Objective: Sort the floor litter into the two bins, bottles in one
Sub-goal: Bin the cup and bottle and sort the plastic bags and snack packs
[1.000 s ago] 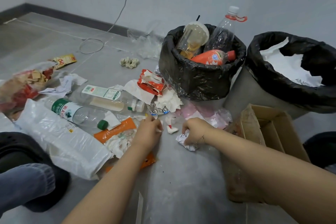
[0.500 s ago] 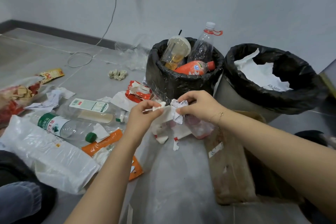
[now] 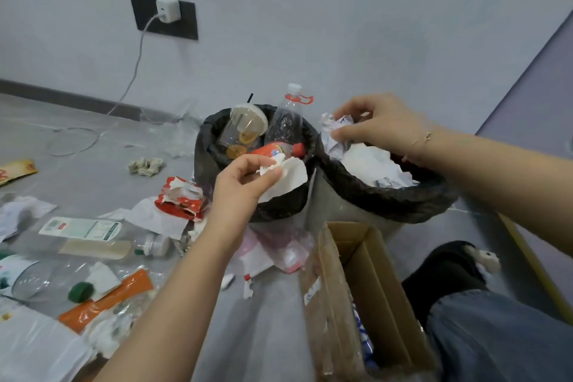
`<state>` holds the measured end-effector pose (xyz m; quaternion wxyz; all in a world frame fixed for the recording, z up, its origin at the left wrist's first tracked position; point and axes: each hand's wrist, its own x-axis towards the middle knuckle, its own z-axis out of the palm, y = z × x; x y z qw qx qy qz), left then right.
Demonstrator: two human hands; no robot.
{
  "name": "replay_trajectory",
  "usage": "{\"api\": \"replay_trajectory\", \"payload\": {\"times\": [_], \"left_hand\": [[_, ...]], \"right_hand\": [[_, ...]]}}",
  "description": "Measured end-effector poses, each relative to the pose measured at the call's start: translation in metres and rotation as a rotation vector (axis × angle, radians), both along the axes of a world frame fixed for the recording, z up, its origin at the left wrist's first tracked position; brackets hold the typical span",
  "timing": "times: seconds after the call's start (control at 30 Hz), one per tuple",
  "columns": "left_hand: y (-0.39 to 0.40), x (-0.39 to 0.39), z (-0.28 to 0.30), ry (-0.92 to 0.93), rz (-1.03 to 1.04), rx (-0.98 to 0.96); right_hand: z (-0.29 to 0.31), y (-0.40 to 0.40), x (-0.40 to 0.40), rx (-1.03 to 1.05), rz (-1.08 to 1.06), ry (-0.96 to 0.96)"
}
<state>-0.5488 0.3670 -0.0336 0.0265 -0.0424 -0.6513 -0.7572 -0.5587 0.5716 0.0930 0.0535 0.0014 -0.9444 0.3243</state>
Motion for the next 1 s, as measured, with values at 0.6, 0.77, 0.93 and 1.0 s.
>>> {"api": "replay_trajectory", "payload": {"times": [0.6, 0.77, 0.93, 1.0], "left_hand": [[0.124, -0.07, 0.047, 0.367, -0.567, -0.76], [0.117, -0.052, 0.048, 0.48, -0.369, -0.474], [0.096, -0.067, 0.038, 0.464, -0.047, -0.745], [0.095, -0.069, 0.034, 0.367, -0.198, -0.89]], "right_hand": [[-0.017, 0.106, -0.023, 0.184, -0.195, -0.412], [-0.027, 0.1, -0.017, 0.238, -0.141, -0.324], [-0.031, 0.097, -0.015, 0.321, -0.089, -0.286], [-0.032, 0.095, -0.012, 0.334, -0.073, -0.325]]}}
